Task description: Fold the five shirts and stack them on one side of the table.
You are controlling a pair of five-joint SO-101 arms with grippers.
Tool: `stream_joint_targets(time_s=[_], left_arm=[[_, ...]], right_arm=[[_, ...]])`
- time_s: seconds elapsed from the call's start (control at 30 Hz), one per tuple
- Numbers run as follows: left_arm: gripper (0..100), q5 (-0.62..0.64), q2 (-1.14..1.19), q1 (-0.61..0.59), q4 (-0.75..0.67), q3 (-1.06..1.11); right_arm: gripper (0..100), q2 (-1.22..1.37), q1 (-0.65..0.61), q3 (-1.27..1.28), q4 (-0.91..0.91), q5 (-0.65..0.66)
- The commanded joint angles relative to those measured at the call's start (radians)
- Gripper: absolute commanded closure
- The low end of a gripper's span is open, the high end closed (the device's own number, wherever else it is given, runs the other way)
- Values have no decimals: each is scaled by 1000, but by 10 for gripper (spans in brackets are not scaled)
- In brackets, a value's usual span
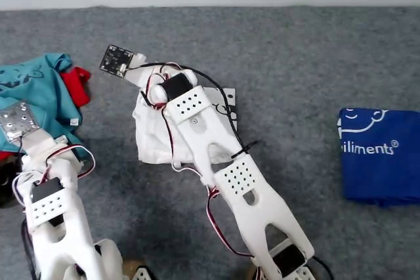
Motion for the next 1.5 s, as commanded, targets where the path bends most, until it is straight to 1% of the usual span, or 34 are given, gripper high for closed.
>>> stream_joint_targets(time_s=[0.0, 0.2, 0.27, 0.33, 0.4, 0.63, 0.77, 0.87, 0.97, 1.07, 1.17, 1.3, 1.33, 1.47], left_arm=[[984, -9, -34, 2, -23, -7], [984, -9, -34, 2, -23, -7], [984, -9, -34, 2, -23, -7], [984, -9, -34, 2, -23, -7], [984, -9, -34, 2, -23, -7], [984, -9, -34, 2, -23, -7], [984, -9, -34, 2, -23, -7], [984, -9, -34, 2, -23, -7], [984, -9, -34, 2, -23, -7], [984, -9, -34, 2, -23, -7], [984, -11, -34, 2, -23, -7], [984, -11, -34, 2, -23, -7], [984, -11, -34, 2, -23, -7], [984, -11, -34, 2, -23, -7]], right_arm=[[983, -101, -41, -127, 124, 2], [983, -140, -79, -175, 429, -2], [984, -153, -85, -173, 496, -37], [984, -173, -77, -166, 492, -120], [984, -188, -84, -138, 490, -153], [984, -205, -153, 118, 489, -163], [984, -196, -203, 176, 483, -163], [984, -205, -213, 160, 479, -163], [984, -206, -183, 75, 489, -163], [982, -223, -147, -6, 489, -198], [980, -282, -122, 3, 490, -203], [980, -415, -87, 132, 490, -209], [980, -455, -74, 181, 490, -229], [971, -613, -18, 400, 490, -387]])
